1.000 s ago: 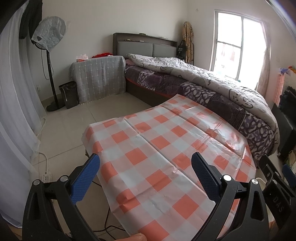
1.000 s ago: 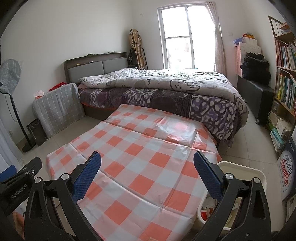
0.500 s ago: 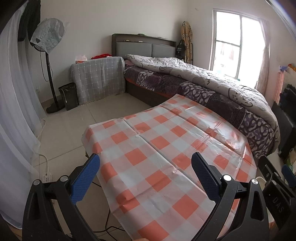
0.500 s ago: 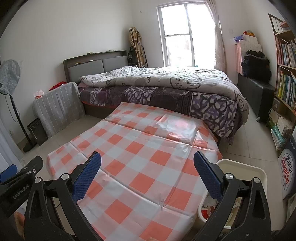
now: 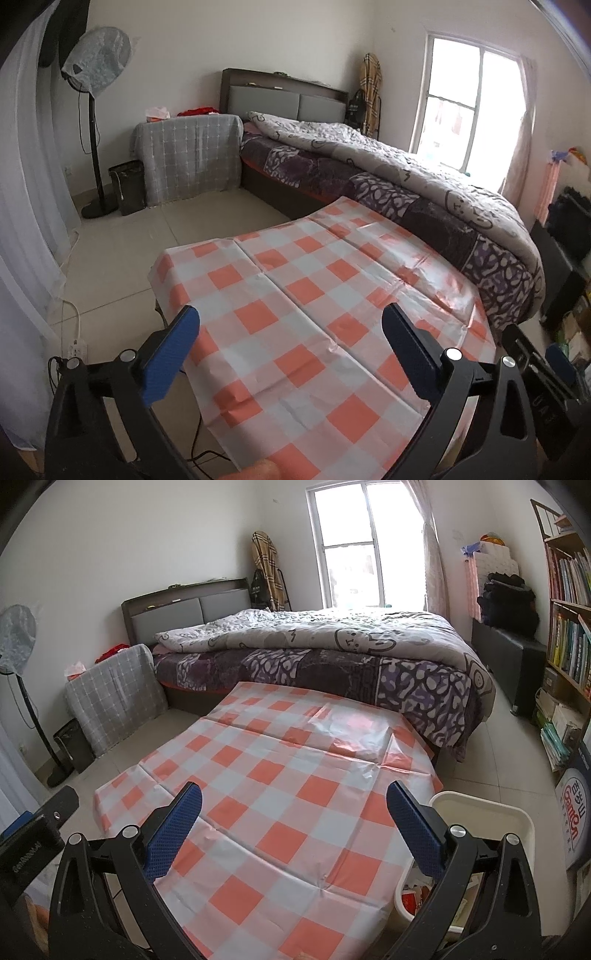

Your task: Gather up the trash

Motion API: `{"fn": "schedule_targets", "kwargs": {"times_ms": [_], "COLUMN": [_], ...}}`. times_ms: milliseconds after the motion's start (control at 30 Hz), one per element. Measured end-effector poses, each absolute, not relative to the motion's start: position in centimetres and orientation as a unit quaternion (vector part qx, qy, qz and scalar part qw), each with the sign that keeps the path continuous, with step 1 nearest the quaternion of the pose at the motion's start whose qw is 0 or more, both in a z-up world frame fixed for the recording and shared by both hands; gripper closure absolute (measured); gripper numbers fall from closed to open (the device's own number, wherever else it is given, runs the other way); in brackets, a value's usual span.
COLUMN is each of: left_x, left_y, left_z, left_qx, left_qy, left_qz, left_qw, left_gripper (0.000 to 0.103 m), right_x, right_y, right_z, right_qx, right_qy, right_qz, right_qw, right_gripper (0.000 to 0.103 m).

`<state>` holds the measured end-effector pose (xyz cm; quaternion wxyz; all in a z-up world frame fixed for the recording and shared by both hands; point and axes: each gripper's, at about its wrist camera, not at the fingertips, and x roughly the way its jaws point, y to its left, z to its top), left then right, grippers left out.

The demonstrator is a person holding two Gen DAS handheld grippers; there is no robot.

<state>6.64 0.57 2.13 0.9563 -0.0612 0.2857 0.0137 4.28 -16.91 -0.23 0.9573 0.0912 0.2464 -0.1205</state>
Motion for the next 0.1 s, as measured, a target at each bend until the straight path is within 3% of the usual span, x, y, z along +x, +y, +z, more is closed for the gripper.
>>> {"fn": "schedule_targets", "kwargs": {"times_ms": [100], "left_x": [6.79], "left_y": [0.40], "left_z": [1.99], "left_qx": [-0.061], "left_qy": [0.292], "left_qz": [0.011], "left_qw": [0.954], "left_gripper": [0.007], "right_x": [4.33], "right_y": [-17.07], "right_z": [-0.17], "right_qx": [0.091], "right_qy": [0.247], "right_qz": [-0.120], "right_qw": [0.957], "right_gripper": [0.007]}}
